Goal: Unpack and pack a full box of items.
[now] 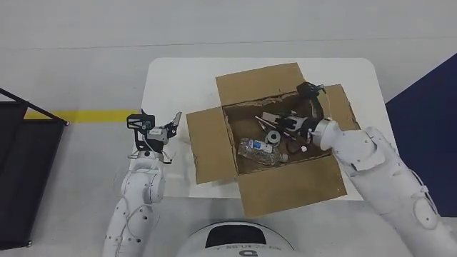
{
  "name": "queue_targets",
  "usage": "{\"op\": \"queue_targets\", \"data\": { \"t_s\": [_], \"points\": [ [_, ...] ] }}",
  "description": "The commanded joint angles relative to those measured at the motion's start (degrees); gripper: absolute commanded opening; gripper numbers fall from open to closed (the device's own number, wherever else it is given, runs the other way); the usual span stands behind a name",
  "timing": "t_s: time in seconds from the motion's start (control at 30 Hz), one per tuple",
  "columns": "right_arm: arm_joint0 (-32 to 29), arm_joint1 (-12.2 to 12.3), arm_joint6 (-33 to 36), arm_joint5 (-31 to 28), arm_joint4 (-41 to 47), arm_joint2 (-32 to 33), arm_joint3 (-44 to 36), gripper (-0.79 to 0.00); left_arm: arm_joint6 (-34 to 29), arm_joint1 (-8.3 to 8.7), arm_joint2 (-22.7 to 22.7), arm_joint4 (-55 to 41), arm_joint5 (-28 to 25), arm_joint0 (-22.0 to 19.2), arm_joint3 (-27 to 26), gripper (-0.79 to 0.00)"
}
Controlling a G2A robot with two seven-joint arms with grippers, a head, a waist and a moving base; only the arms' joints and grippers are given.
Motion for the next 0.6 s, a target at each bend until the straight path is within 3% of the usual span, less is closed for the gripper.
{"op": "queue_targets", "data": {
  "t_s": [0.0, 0.3, 0.43, 0.57],
  "points": [
    [3.36, -1.0, 0.1, 4.19, -2.06, -4.35, 0.58, -0.785, 0.0, 0.0, 0.0, 0.0, 0.0, 0.0, 0.0, 0.0],
    [15.27, -5.57, 0.25, 11.87, -5.35, -16.85, 6.34, -0.785, 0.0, 0.0, 0.0, 0.0, 0.0, 0.0, 0.0, 0.0],
    [19.35, -7.54, -0.19, 13.3, -4.03, -19.82, 9.29, -0.785, 0.0, 0.0, 0.0, 0.0, 0.0, 0.0, 0.0, 0.0],
    [23.83, -9.93, -4.92, 15.92, 0.57, -20.67, 15.07, -0.785, 0.0, 0.0, 0.0, 0.0, 0.0, 0.0, 0.0, 0.0]
  ]
}}
